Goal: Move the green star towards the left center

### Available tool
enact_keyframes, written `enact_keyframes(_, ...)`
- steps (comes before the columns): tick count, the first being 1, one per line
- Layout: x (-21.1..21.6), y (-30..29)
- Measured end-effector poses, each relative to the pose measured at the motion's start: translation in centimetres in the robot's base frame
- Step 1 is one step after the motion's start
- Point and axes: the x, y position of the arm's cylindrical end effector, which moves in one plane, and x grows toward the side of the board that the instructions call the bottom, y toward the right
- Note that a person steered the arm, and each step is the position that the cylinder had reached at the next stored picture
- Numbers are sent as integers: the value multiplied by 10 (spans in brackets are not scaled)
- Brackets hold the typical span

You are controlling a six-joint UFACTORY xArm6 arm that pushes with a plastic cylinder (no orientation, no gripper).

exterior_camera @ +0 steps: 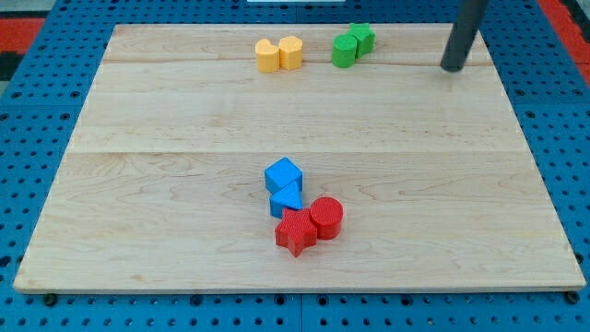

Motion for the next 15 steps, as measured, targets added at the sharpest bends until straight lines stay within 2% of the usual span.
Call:
enact_keyframes(1, -56, -14)
enact_keyframes(2, -71, -25)
enact_keyframes(3, -60, -56)
enact_keyframes(4, -60, -121)
enact_keyframes(8, 14, -198)
enact_keyframes(10, 63, -214)
enact_keyframes(14, 84, -345)
enact_keyframes(15, 95, -363)
